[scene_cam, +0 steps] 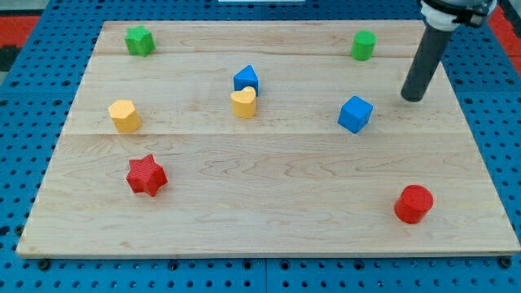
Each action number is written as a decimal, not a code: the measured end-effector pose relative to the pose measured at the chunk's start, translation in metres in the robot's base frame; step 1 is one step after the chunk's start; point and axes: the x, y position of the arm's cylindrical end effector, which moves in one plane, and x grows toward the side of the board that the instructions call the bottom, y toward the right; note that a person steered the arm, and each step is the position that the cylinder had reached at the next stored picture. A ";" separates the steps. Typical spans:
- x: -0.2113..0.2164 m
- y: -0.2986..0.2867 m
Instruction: Move the blue cube diagonally to the red circle
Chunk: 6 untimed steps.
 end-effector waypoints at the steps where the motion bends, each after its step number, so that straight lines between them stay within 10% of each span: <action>1: 0.005 -0.069; 3: 0.053 -0.015; 6: 0.004 -0.157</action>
